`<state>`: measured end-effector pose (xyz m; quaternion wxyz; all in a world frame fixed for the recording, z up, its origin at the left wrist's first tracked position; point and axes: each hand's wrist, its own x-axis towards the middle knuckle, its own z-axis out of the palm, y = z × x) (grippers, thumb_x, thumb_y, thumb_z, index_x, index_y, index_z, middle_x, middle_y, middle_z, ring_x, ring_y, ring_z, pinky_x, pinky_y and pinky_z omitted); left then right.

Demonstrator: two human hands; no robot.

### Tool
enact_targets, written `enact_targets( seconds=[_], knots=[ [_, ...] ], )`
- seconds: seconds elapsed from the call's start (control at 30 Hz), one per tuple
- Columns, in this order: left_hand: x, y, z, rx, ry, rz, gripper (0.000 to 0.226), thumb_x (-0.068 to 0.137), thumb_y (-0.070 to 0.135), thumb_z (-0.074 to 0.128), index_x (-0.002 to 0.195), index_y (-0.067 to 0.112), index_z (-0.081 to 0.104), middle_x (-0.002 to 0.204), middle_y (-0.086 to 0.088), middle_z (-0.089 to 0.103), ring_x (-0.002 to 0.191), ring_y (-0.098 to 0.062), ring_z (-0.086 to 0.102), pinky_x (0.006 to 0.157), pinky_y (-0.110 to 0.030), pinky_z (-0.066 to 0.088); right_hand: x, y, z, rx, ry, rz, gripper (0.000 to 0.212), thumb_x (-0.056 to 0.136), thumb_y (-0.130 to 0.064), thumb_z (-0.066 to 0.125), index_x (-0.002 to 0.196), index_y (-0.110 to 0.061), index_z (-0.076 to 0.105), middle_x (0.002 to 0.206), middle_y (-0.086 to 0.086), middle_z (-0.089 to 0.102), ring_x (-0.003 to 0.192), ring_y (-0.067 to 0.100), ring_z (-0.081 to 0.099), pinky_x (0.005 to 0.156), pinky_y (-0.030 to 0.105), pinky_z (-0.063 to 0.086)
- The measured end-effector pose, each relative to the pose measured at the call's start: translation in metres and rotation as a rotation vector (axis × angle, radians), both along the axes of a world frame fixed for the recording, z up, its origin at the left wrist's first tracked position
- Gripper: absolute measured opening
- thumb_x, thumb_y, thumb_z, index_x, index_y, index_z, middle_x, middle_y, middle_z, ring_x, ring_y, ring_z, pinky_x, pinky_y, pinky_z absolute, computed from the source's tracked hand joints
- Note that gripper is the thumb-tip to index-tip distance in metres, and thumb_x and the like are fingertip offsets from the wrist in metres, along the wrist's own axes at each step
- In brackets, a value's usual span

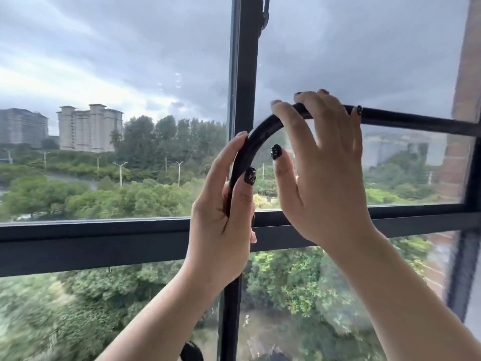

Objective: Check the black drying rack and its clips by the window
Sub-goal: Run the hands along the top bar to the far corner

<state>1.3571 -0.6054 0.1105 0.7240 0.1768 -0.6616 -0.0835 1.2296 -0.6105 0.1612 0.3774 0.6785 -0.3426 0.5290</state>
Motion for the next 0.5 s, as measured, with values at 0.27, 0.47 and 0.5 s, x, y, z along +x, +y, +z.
enact_targets(
  seconds=[0.27,0.47,0.5],
  knots=[
    [0.003,-0.017,-0.002,-0.025,0.020,-0.240,0.043,0.095,0.021,0.042,0.135,0.038,0.041,0.050,0.001,0.046,0.036,-0.022,0.036,0.036,-0.025,0.041,0.001,0.003,0.004,0.099,0.024,-0.051,0.051,0.092,-0.024,0.048,0.141,-0.013,0.042,0.145,0.013,0.041,0.141,0.031,0.029,0.112,0.055,0.026],
    [0.009,-0.019,0.001,0.028,0.004,-0.426,0.046,0.095,0.020,0.044,0.138,0.035,0.039,0.114,-0.044,0.049,0.101,-0.054,0.055,0.078,-0.063,0.051,0.023,0.015,-0.002,0.254,-0.117,-0.109,0.061,0.091,-0.020,0.052,0.148,-0.021,0.030,0.159,0.004,0.020,0.150,0.018,0.008,0.120,0.038,0.019],
    [0.010,-0.017,0.001,0.007,0.002,-0.460,0.047,0.095,0.018,0.044,0.139,0.033,0.038,0.111,-0.044,0.050,0.085,-0.038,0.067,0.069,-0.049,0.058,0.027,0.020,-0.004,0.253,-0.152,-0.118,0.063,0.089,-0.019,0.053,0.148,-0.021,0.030,0.159,0.005,0.019,0.149,0.018,0.010,0.119,0.035,0.020]
  ],
)
